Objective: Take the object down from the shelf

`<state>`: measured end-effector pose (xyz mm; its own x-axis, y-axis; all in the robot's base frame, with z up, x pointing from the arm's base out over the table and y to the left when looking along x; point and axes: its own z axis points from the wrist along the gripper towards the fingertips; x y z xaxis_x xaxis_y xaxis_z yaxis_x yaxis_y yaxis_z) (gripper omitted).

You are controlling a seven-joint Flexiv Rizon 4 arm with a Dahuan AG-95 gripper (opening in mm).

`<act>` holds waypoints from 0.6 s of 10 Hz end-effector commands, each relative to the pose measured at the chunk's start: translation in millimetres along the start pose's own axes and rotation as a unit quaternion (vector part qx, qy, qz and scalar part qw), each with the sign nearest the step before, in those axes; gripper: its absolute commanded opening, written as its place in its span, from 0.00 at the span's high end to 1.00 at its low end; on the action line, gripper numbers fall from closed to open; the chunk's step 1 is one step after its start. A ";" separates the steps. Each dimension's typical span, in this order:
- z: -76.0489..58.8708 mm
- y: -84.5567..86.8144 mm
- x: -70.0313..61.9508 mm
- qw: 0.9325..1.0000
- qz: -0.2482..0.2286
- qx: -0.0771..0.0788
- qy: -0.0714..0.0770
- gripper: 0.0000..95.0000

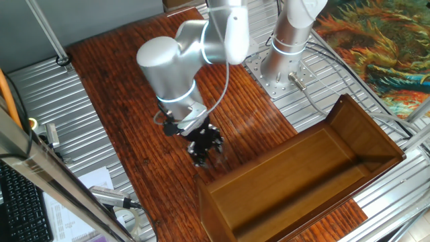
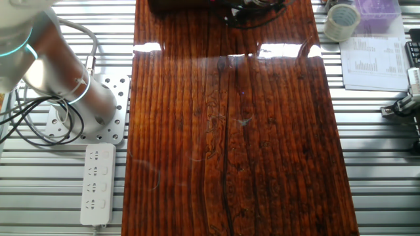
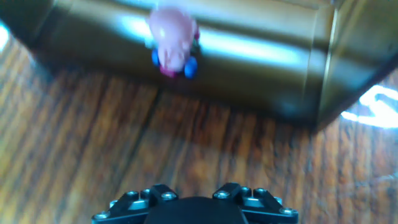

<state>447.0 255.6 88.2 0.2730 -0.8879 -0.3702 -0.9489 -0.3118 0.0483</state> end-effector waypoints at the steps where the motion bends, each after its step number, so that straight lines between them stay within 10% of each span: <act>1: 10.3 5.7 -12.6 0.999 0.032 0.012 0.002 0.40; 6: 23.7 5.9 -30.5 0.999 0.045 0.011 -0.011 0.40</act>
<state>432.0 291.8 73.1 0.1826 -0.9031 -0.3888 -0.9729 -0.2231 0.0613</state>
